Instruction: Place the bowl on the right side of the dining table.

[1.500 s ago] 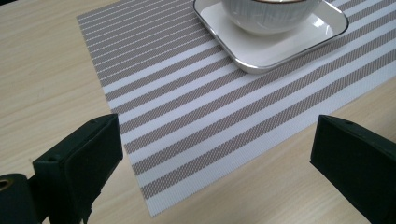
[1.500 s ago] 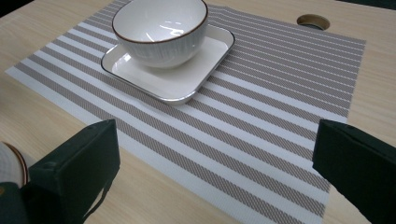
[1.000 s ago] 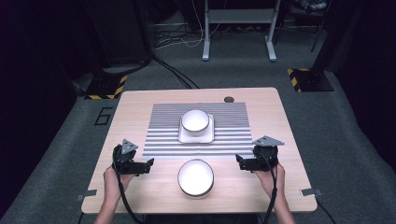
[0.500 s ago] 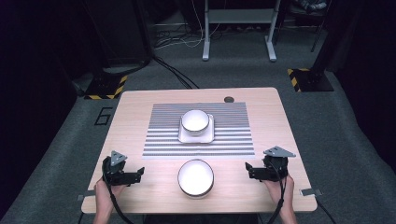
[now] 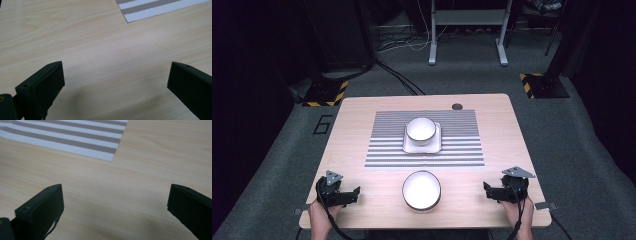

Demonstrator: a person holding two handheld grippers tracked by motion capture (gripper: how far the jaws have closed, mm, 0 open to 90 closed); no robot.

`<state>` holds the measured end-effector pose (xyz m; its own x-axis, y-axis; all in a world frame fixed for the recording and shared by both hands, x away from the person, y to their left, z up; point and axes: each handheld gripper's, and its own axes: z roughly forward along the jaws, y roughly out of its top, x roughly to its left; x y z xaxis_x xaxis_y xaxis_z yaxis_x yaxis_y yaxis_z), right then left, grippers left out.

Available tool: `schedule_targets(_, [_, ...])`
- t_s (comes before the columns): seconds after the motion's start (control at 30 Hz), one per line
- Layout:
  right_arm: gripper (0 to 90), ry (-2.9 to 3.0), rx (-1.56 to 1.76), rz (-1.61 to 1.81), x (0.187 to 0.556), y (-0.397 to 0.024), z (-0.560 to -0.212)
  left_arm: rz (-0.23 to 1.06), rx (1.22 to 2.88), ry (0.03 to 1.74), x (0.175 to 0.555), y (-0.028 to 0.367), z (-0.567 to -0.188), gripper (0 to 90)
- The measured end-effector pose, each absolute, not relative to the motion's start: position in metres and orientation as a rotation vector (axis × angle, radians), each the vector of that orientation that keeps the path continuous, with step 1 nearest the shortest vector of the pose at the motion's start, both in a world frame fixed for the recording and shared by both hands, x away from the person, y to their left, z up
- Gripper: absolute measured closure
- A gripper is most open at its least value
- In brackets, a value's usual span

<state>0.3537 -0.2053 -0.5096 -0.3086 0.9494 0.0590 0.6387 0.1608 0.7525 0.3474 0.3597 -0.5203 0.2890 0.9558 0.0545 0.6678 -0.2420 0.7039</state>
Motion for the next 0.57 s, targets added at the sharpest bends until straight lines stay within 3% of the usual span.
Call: schedule_targets(0.57, [0.0, 2.017, 1.523, 0.852, 0.359, -0.211, -0.53, 0.601, 1.945, 1.446, 0.352, 0.368, -0.532, 0.0])
